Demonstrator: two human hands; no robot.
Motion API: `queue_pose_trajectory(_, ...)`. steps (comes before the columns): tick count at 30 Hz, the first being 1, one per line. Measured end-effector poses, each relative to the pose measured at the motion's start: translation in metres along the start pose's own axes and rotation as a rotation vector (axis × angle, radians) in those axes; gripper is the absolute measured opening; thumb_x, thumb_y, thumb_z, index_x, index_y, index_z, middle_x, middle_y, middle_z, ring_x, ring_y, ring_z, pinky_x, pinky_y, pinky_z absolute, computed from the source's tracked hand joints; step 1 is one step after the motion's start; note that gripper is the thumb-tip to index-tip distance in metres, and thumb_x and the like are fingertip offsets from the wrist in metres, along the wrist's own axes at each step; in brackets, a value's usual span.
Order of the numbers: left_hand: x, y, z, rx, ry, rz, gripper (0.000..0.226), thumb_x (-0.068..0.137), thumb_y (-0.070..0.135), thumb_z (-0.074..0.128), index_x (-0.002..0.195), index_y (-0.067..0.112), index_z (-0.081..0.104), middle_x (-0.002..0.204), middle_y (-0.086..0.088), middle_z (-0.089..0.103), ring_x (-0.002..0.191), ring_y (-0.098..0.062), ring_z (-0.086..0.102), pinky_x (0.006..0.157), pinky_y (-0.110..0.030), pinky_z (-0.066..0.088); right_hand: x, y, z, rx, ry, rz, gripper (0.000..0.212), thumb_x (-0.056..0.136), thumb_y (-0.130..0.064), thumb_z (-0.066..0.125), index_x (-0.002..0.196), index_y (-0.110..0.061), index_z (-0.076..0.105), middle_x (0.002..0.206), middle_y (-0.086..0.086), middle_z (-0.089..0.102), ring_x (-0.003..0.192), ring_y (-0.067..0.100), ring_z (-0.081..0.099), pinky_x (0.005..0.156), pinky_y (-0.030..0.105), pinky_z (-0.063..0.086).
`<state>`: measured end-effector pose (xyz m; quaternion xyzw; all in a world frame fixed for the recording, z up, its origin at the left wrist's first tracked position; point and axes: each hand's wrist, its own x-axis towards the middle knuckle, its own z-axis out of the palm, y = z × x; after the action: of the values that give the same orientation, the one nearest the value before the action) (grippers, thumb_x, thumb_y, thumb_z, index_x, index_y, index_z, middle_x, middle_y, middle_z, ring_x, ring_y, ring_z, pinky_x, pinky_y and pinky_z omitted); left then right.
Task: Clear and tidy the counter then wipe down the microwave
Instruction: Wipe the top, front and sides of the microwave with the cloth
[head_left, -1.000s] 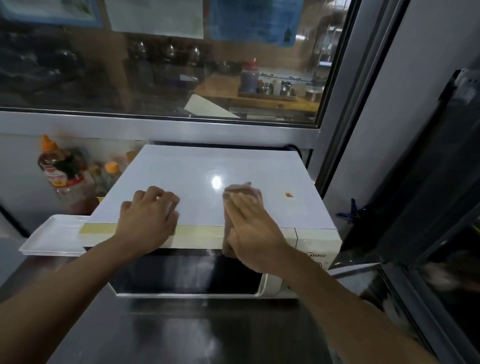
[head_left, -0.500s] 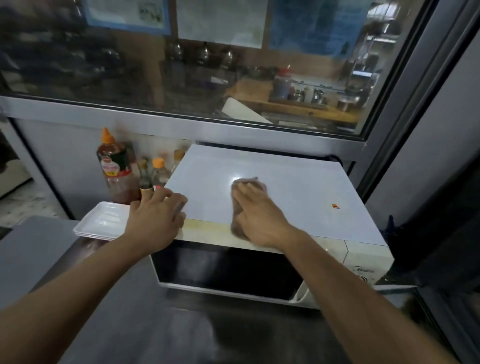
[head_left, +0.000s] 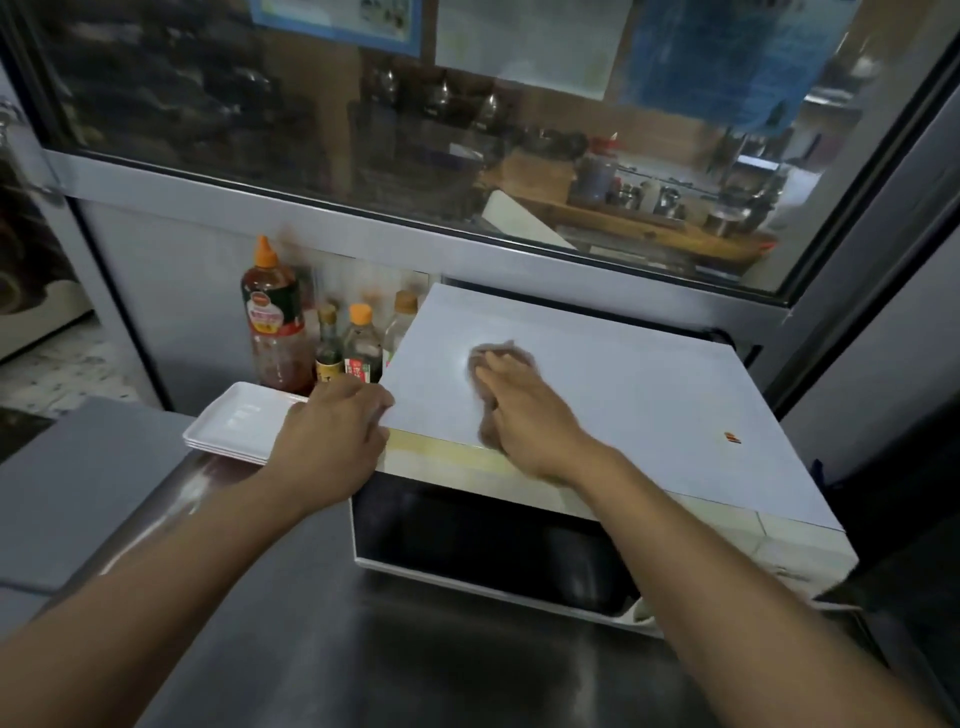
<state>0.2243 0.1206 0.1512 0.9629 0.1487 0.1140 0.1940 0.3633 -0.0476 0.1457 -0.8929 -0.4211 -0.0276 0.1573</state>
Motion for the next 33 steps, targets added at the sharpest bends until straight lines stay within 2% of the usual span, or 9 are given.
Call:
queue_pose_trajectory(2,0.000,-0.002,-0.001,-0.007,-0.007,0.011,0.034,0.090,0.022,0.054,0.123,0.018,0.056,0.127,-0.003,0.051,0.115,-0.025,0.049,0.095,-0.043,0.044,-0.010,-0.021,0.019,0.006,-0.052,-0.140,0.049,0.078,-0.020,0.027,0.117,-0.006,0.053,0.130,0.006,0.049,0.129,0.025,0.038,0.112,0.037,0.027)
queue_pose_trajectory(3,0.000,-0.003,-0.001,-0.016,-0.011,0.013,0.034,0.091,0.023,0.055,0.124,0.018,0.056,0.128,-0.003,0.050,0.115,-0.024,0.049,0.095,-0.042,0.044,-0.017,-0.025,0.020,-0.002,-0.062,-0.201,0.054,0.085,-0.019,0.025,0.134,-0.006,0.044,0.145,0.007,0.040,0.139,0.021,0.028,0.116,0.038,0.022)
queue_pose_trajectory(5,-0.001,-0.005,-0.001,-0.069,-0.014,-0.006,0.036,0.091,0.024,0.056,0.126,0.017,0.054,0.130,-0.003,0.050,0.116,-0.023,0.049,0.096,-0.039,0.043,-0.025,-0.011,0.015,0.023,-0.098,-0.249,0.059,0.088,-0.015,0.023,0.146,-0.012,0.031,0.156,-0.001,0.024,0.145,0.012,0.014,0.119,0.036,0.017)
queue_pose_trajectory(9,-0.003,-0.008,-0.004,-0.208,-0.033,-0.070,0.038,0.091,0.024,0.057,0.128,0.016,0.050,0.131,-0.003,0.051,0.114,-0.020,0.051,0.092,-0.027,0.038,0.013,0.015,-0.001,0.086,-0.052,-0.039,0.055,0.079,-0.014,0.027,0.129,-0.005,0.048,0.143,0.006,0.039,0.138,0.022,0.028,0.112,0.033,0.026)
queue_pose_trajectory(12,-0.003,-0.011,-0.004,-0.250,-0.037,-0.066,0.040,0.090,0.025,0.060,0.127,0.016,0.050,0.129,-0.003,0.053,0.112,-0.021,0.052,0.090,-0.025,0.037,0.044,0.004,0.004,0.071,-0.009,0.102,0.038,0.082,0.000,0.037,0.116,0.007,0.053,0.132,0.018,0.047,0.129,0.029,0.036,0.112,0.029,0.021)
queue_pose_trajectory(18,0.001,-0.024,-0.001,-0.367,-0.012,-0.022,0.035,0.087,0.022,0.064,0.122,0.019,0.056,0.123,0.002,0.058,0.097,-0.008,0.053,0.083,-0.018,0.038,-0.007,-0.035,0.016,-0.002,-0.075,-0.202,0.060,0.092,-0.042,0.019,0.148,-0.022,0.025,0.157,-0.008,0.018,0.145,0.007,0.010,0.119,0.027,0.011)
queue_pose_trajectory(22,0.010,-0.037,-0.005,-0.429,-0.068,-0.001,0.030,0.084,0.021,0.068,0.110,0.024,0.053,0.110,0.007,0.062,0.090,-0.004,0.056,0.073,-0.014,0.042,0.014,-0.039,0.011,-0.028,-0.104,-0.240,0.052,0.096,-0.037,0.026,0.146,-0.025,0.028,0.155,-0.011,0.020,0.141,-0.003,0.007,0.112,0.012,0.007)
queue_pose_trajectory(26,0.014,-0.043,-0.007,-0.496,-0.101,0.017,0.034,0.082,0.021,0.069,0.109,0.025,0.049,0.107,0.012,0.060,0.093,-0.005,0.061,0.078,-0.019,0.048,0.082,-0.031,0.022,-0.007,-0.064,-0.095,0.042,0.098,-0.022,0.037,0.140,-0.018,0.038,0.152,-0.002,0.029,0.141,0.015,0.020,0.115,0.033,0.021)
queue_pose_trajectory(33,0.011,-0.049,-0.009,-0.539,-0.105,0.008,0.044,0.087,0.018,0.063,0.125,0.021,0.042,0.116,0.008,0.056,0.100,-0.011,0.058,0.082,-0.026,0.047,0.145,-0.018,0.037,-0.082,-0.054,-0.023,0.030,0.093,-0.022,0.038,0.117,-0.018,0.057,0.135,-0.001,0.048,0.130,0.018,0.037,0.103,0.045,0.037)
